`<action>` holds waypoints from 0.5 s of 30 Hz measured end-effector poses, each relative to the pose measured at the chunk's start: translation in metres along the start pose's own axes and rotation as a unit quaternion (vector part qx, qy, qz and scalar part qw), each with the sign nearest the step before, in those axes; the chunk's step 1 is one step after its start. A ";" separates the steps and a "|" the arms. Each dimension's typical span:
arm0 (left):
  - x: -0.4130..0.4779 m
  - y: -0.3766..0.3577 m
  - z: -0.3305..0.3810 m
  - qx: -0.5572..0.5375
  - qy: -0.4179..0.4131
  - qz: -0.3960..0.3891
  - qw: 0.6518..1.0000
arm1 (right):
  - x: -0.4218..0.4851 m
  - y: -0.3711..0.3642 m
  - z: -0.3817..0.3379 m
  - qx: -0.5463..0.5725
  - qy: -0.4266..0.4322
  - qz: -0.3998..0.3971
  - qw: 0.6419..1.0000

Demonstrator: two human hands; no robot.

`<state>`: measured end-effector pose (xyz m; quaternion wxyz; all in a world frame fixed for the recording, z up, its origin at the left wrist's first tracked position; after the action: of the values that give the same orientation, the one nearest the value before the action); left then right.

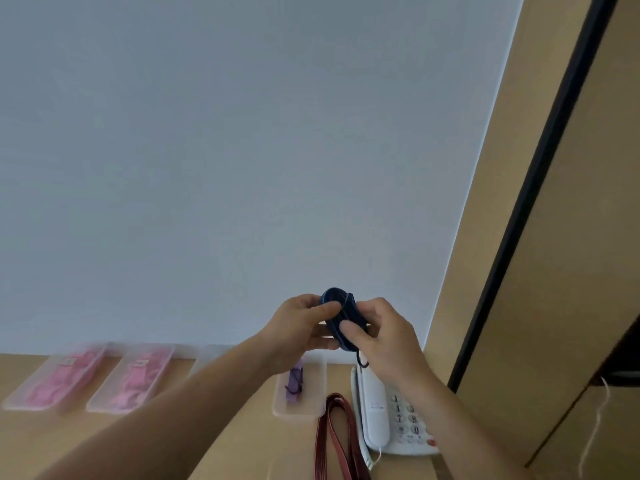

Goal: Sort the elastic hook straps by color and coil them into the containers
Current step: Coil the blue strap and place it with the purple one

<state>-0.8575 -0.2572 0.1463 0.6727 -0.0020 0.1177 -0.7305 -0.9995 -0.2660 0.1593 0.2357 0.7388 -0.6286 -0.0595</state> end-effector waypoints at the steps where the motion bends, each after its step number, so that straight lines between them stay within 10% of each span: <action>1: 0.000 0.000 -0.003 -0.008 0.007 0.003 1.000 | 0.004 0.004 0.004 0.032 -0.009 -0.010 0.999; 15: 0.021 0.042 -0.051 -0.066 0.060 0.043 0.995 | 0.030 -0.037 0.040 0.072 -0.025 -0.085 0.993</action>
<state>-0.8264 -0.2720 0.0860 0.6934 0.0022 0.2056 -0.6906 -0.9757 -0.3022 0.1143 0.1606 0.8028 -0.5718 -0.0526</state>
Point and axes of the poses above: each hand's wrist, its own x-axis towards the middle knuckle, its own y-axis out of the back of the hand, z = x × y, the point moved 9 cm from there along x, towards the middle knuckle, and after that the axes turned 1 degree about -z, right-handed, at the moved point
